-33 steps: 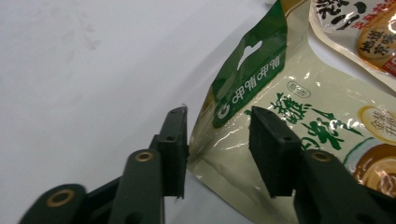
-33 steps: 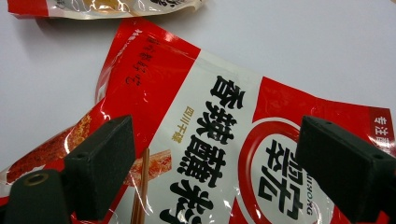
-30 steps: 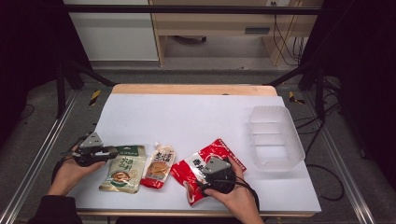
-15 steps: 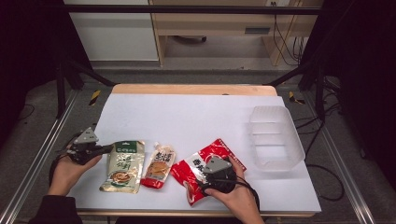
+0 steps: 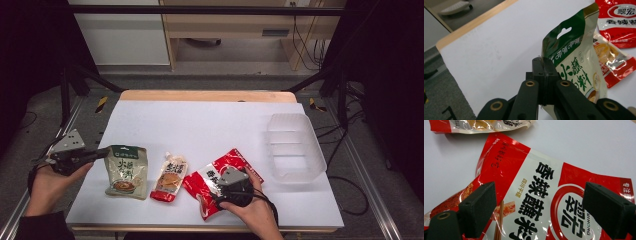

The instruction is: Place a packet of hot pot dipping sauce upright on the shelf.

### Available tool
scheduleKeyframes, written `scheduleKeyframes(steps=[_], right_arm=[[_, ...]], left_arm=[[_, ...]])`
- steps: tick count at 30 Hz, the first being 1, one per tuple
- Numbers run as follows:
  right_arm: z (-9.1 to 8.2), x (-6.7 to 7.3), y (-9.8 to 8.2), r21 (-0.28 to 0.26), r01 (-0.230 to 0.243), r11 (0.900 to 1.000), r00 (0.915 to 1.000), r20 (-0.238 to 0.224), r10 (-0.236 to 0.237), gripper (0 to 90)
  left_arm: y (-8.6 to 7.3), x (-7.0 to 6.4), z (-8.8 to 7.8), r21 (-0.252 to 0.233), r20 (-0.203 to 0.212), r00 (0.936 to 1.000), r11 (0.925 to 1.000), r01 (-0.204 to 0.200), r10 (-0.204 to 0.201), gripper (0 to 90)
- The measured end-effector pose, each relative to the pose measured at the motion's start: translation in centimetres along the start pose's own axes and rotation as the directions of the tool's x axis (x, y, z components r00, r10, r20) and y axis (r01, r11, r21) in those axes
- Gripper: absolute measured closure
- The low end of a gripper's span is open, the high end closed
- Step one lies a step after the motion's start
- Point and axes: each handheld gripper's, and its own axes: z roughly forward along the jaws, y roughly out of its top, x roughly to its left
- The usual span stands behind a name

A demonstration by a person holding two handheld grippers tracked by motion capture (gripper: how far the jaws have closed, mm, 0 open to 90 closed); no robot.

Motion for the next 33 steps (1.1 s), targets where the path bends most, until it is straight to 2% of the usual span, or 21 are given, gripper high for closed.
scheduleKeyframes(steps=[2, 4, 6, 7, 8, 10, 17, 19, 22, 25, 28, 30, 31, 32, 33], right_arm=[[0.0, 0.1, 0.0, 0.002, 0.001, 1.000, 1.0000, -0.002, -0.001, 12.8], [0.0, 0.1, 0.0, 0.002, 0.001, 1.000, 1.0000, -0.002, -0.001, 12.7], [0.0, 0.1, 0.0, 0.000, 0.004, 1.000, 1.0000, -0.006, -0.004, 12.6], [0.0, 0.1, 0.0, 0.000, 0.004, 1.000, 1.0000, -0.006, -0.004, 12.6], [0.1, 0.1, 0.1, -0.001, 0.005, 1.000, 0.9999, -0.009, -0.005, 12.4], [0.1, 0.2, 0.1, -0.003, 0.005, 1.000, 0.9999, -0.011, -0.005, 12.3], [0.0, 0.2, 0.1, -0.002, 0.006, 1.000, 0.9998, -0.019, -0.006, 12.0], [0.0, 0.2, 0.1, -0.008, 0.003, 1.000, 0.9997, -0.026, -0.003, 12.1], [0.0, 0.2, 0.2, -0.005, 0.000, 1.000, 0.9996, -0.029, 0.000, 12.1], [-0.1, 0.1, 0.2, -0.013, -0.008, 1.000, 0.9992, -0.039, 0.007, 12.7], [-0.2, -0.1, 0.4, -0.024, -0.022, 0.999, 0.9983, -0.055, 0.021, 15.0], [-0.3, -0.2, 0.8, -0.020, -0.019, 1.000, 0.9978, -0.064, 0.018, 16.2], [-0.6, -0.4, 1.4, -0.018, -0.003, 1.000, 0.9965, -0.083, 0.001, 18.8], [-0.8, -0.5, 1.8, -0.016, 0.001, 1.000, 0.9958, -0.092, -0.002, 20.0], [-0.8, -0.5, 1.8, -0.016, 0.001, 1.000, 0.9958, -0.092, -0.002, 20.0]], left_arm=[[1.0, -0.7, -1.0, -0.006, -0.002, 0.9994, 0.9994, -0.035, 0.035, 90.0], [1.3, -0.9, -1.2, -0.007, 0.000, 0.9990, 0.9990, -0.045, 0.045, 90.0], [2.0, -1.4, -1.8, -0.018, -0.014, 0.9965, 0.9964, -0.083, 0.083, 90.0], [2.3, -1.7, -1.9, -0.014, -0.015, 0.9956, 0.9957, -0.092, 0.092, 90.0], [2.8, -2.2, -1.9, -0.004, -0.020, 0.9929, 0.9930, -0.118, 0.118, 90.0], [3.0, -2.4, -1.9, -0.001, -0.017, 0.9936, 0.9938, -0.111, 0.111, 90.0], [3.8, -3.1, -0.6, -0.046, -0.060, 0.9944, 0.9949, -0.090, 0.087, 90.0], [4.0, -3.3, -0.3, -0.056, -0.057, 0.9950, 0.9947, -0.086, 0.082, 90.0], [4.4, -3.9, 0.2, -0.076, -0.023, 0.9961, 0.9933, -0.087, 0.086, 90.0], [5.2, -4.7, 0.6, -0.083, 0.000, 0.9937, 0.9903, -0.111, 0.112, 90.0], [6.3, -5.6, 1.1, -0.087, 0.024, 0.9897, 0.9864, -0.139, 0.142, 90.0], [7.2, -6.3, 1.4, -0.090, 0.039, 0.9860, 0.9833, -0.158, 0.162, 90.0], [7.6, -6.6, 1.5, -0.091, 0.043, 0.9840, 0.9815, -0.168, 0.173, 90.0], [8.4, -7.2, 1.8, -0.094, 0.055, 0.9796, 0.9777, -0.187, 0.193, 90.0], [8.4, -7.2, 1.8, -0.094, 0.055, 0.9796, 0.9777, -0.187, 0.193, 90.0]])
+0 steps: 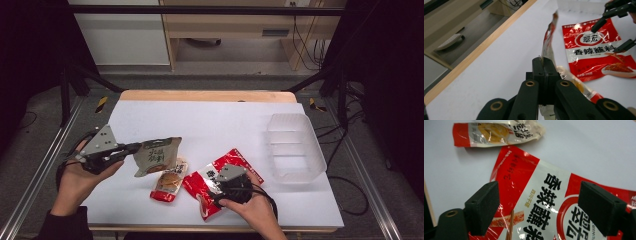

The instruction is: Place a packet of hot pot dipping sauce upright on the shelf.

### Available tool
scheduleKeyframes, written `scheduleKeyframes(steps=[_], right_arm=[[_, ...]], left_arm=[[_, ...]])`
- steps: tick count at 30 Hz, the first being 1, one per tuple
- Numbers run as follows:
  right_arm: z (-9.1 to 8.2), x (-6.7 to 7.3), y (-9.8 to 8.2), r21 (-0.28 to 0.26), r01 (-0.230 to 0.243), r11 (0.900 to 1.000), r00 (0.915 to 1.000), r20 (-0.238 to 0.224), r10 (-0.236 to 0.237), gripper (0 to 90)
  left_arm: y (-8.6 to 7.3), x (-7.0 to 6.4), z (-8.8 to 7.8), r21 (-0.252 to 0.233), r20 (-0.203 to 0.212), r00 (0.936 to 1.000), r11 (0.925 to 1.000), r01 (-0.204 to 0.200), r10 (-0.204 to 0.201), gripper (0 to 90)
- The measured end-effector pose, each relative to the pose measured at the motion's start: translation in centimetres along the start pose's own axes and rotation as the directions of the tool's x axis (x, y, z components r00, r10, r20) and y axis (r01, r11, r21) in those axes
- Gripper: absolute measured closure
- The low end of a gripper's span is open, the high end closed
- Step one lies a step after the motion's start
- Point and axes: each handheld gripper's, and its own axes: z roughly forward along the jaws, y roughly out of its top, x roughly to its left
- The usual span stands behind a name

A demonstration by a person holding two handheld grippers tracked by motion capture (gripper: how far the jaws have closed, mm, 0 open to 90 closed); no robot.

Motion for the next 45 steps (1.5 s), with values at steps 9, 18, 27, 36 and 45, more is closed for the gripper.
scheduleKeyframes(steps=[9, 18, 27, 36, 45], right_arm=[[-1.3, -1.4, 3.2, 0.043, 0.076, 0.996, 0.9964, -0.040, -0.074, 23.2], [-2.6, -2.9, 6.5, 0.086, 0.145, 0.986, 0.9895, -0.017, -0.144, 17.6], [-2.5, -3.2, 11.3, 0.085, 0.239, 0.967, 0.9700, -0.064, -0.235, 35.2], [-1.5, -3.1, 13.1, 0.108, 0.290, 0.951, 0.9527, -0.126, -0.276, 59.3], [-1.1, -3.1, 13.3, 0.134, 0.287, 0.948, 0.9531, -0.138, -0.269, 86.7]], left_arm=[[2.8, -1.0, 2.1, -0.026, 0.056, 0.9974, 0.9987, -0.043, 0.045, 90.0], [3.9, -2.5, 3.4, -0.030, 0.087, 0.9916, 0.9952, -0.094, 0.096, 90.0], [3.6, -2.6, 3.6, -0.032, 0.106, 0.9899, 0.9953, -0.091, 0.094, 90.0], [3.5, -2.7, 3.6, -0.033, 0.109, 0.9896, 0.9953, -0.091, 0.094, 90.0], [3.0, -2.2, 3.7, -0.042, 0.111, 0.9913, 0.9969, -0.067, 0.071, 90.0]])
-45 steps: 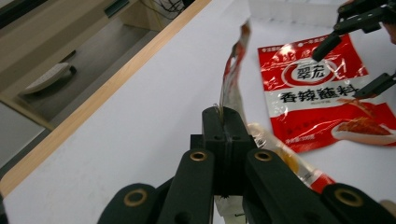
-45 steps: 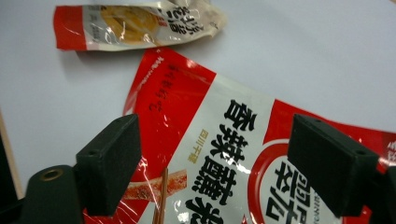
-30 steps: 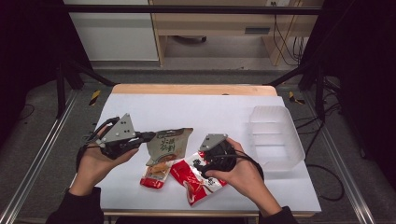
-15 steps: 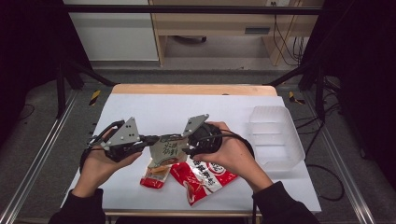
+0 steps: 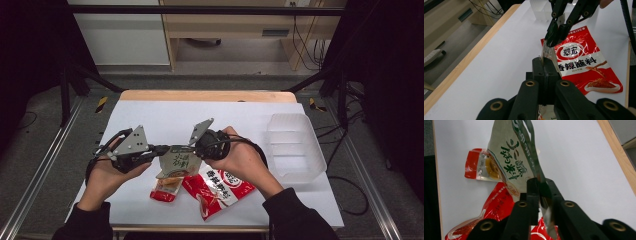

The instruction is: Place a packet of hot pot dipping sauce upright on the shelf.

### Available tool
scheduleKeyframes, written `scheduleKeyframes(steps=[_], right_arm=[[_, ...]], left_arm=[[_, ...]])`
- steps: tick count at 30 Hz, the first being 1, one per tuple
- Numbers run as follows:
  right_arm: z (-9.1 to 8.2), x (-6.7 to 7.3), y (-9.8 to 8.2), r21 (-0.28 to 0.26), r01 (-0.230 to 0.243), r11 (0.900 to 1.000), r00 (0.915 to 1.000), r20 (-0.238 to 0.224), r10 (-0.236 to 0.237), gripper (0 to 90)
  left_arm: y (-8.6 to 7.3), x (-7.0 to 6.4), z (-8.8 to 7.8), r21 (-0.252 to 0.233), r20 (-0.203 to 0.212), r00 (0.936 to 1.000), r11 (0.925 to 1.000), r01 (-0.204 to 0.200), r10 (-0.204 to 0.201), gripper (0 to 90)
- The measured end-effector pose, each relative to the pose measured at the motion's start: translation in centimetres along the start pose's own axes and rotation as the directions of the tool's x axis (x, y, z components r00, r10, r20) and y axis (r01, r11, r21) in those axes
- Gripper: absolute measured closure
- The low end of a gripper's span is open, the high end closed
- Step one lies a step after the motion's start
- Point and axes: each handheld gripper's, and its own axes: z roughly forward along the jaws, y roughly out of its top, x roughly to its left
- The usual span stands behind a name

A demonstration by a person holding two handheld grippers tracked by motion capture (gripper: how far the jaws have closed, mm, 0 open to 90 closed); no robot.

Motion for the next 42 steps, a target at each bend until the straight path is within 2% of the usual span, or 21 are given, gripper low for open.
scheduleKeyframes(steps=[11, 13, 14, 25, 28, 29, 30, 32, 33, 34, 36, 38, 41, 42], right_arm=[[-0.3, -0.2, 0.8, 0.010, -0.009, 1.000, 0.9999, -0.010, 0.009, 90.0], [-0.3, -0.2, 0.9, 0.016, -0.016, 1.000, 0.9998, -0.015, 0.016, 90.0], [-0.3, -0.4, 1.0, 0.018, -0.004, 1.000, 0.9998, -0.019, 0.004, 90.0], [-0.9, -0.6, 1.4, 0.031, 0.008, 0.999, 1.0000, 0.003, -0.008, 90.0], [-1.1, -0.7, 1.4, 0.042, 0.021, 0.999, 0.9997, 0.010, -0.022, 90.0], [-1.3, -0.8, 1.4, 0.053, 0.032, 0.998, 0.9993, 0.019, -0.033, 90.0], [-1.3, -0.8, 1.4, 0.053, 0.032, 0.998, 0.9993, 0.019, -0.033, 90.0], [-1.4, -1.0, 1.3, 0.063, 0.037, 0.997, 0.9988, 0.030, -0.039, 90.0], [-1.4, -1.1, 1.3, 0.067, 0.040, 0.997, 0.9984, 0.037, -0.043, 90.0], [-1.6, -1.2, 1.1, 0.069, 0.033, 0.997, 0.9984, 0.044, -0.036, 90.0], [-1.7, -1.4, 1.0, 0.066, 0.034, 0.997, 0.9983, 0.046, -0.037, 90.0], [-1.9, -1.6, 0.9, 0.065, 0.024, 0.998, 0.9983, 0.050, -0.028, 90.0], [-2.2, -1.8, 0.6, 0.066, 0.017, 0.998, 0.9981, 0.059, -0.021, 90.0], [-2.4, -2.0, 0.4, 0.068, 0.013, 0.998, 0.9978, 0.063, -0.018, 90.0]], left_arm=[[-0.6, 0.4, -0.2, -0.013, -0.005, 0.9995, 0.9994, 0.032, -0.032, 90.0], [-0.8, 0.5, -0.1, -0.019, -0.006, 0.9989, 0.9987, 0.047, -0.047, 90.0], [-1.0, 0.6, 0.0, -0.024, -0.004, 0.9984, 0.9981, 0.056, -0.056, 90.0], [-1.0, 0.5, 0.1, -0.032, -0.004, 0.9984, 0.9979, 0.057, -0.057, 88.2], [-1.1, 0.5, 0.2, -0.045, -0.001, 0.9979, 0.9968, 0.065, -0.065, 80.3], [-1.1, 0.5, 0.3, -0.049, 0.003, 0.9974, 0.9962, 0.072, -0.072, 71.6], [-1.2, 0.6, 0.3, -0.048, 0.009, 0.9976, 0.9964, 0.069, -0.069, 71.6], [-1.3, 0.6, 0.5, -0.037, 0.015, 0.9976, 0.9970, 0.068, -0.068, 60.7], [-1.4, 0.6, 0.6, -0.032, 0.004, 0.9975, 0.9970, 0.070, -0.070, 54.9], [-1.6, 0.8, 0.6, -0.042, -0.020, 0.9965, 0.9959, 0.080, -0.081, 44.5], [-1.6, 0.9, 0.5, -0.048, -0.024, 0.9959, 0.9952, 0.086, -0.087, 42.2], [-1.8, 1.0, 0.4, -0.060, -0.051, 0.9932, 0.9930, 0.101, -0.105, 33.5], [-2.2, 1.3, 0.3, -0.061, -0.072, 0.9902, 0.9914, 0.116, -0.120, 28.1], [-2.4, 1.3, 0.3, -0.059, -0.079, 0.9885, 0.9904, 0.125, -0.129, 22.7]])
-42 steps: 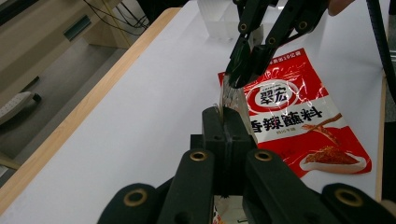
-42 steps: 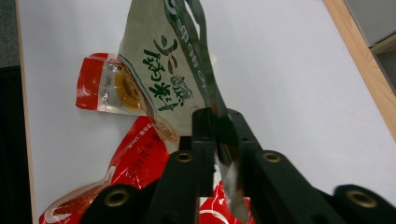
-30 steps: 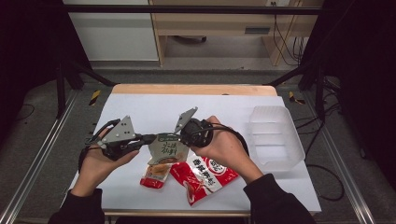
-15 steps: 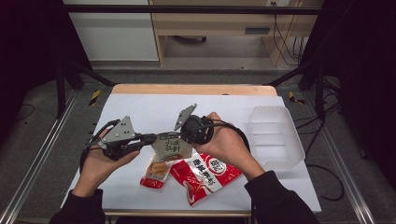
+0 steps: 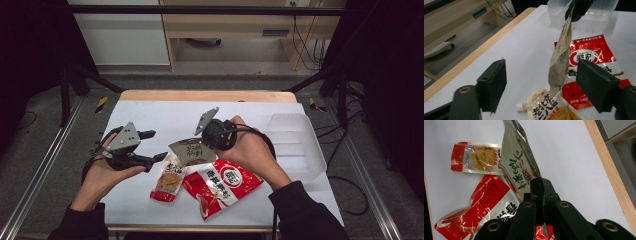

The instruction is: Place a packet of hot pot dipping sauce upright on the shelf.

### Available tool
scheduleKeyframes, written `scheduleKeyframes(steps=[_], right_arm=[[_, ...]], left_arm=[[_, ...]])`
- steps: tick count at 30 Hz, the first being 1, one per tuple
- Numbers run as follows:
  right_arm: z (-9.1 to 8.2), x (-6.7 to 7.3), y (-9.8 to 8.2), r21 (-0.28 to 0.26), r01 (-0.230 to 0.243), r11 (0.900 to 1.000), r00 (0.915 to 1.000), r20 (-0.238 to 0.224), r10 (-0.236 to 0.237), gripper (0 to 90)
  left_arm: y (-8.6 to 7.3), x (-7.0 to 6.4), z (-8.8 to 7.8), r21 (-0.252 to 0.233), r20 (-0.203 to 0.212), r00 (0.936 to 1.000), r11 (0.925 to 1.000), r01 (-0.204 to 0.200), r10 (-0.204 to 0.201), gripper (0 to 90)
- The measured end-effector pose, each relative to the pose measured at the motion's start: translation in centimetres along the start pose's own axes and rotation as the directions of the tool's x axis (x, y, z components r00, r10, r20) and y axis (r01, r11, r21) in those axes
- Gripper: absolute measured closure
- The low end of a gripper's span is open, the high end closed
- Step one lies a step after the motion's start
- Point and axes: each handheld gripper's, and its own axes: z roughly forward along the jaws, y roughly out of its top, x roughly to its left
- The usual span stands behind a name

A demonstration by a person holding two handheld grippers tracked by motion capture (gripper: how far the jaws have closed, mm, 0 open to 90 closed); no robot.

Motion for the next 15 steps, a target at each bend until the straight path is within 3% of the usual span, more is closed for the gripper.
scheduleKeyframes(steps=[4, 11, 15], right_arm=[[-0.5, -0.4, -0.6, 0.001, -0.004, 1.000, 1.0000, 0.008, 0.004, 90.0], [-1.4, -0.9, -1.5, 0.010, -0.017, 1.000, 0.9997, 0.018, 0.017, 90.0], [-2.3, -1.4, -2.1, 0.001, -0.033, 0.999, 0.9991, 0.026, 0.033, 90.0]], left_arm=[[-1.1, 0.5, 0.1, 0.012, -0.036, 0.9990, 0.9996, 0.026, -0.025, 14.4], [-3.8, 1.4, 0.2, 0.034, -0.063, 0.9960, 0.9972, 0.066, -0.064, 8.7], [-5.8, 1.8, -0.1, 0.038, -0.086, 0.9902, 0.9929, 0.113, -0.109, 6.3]])
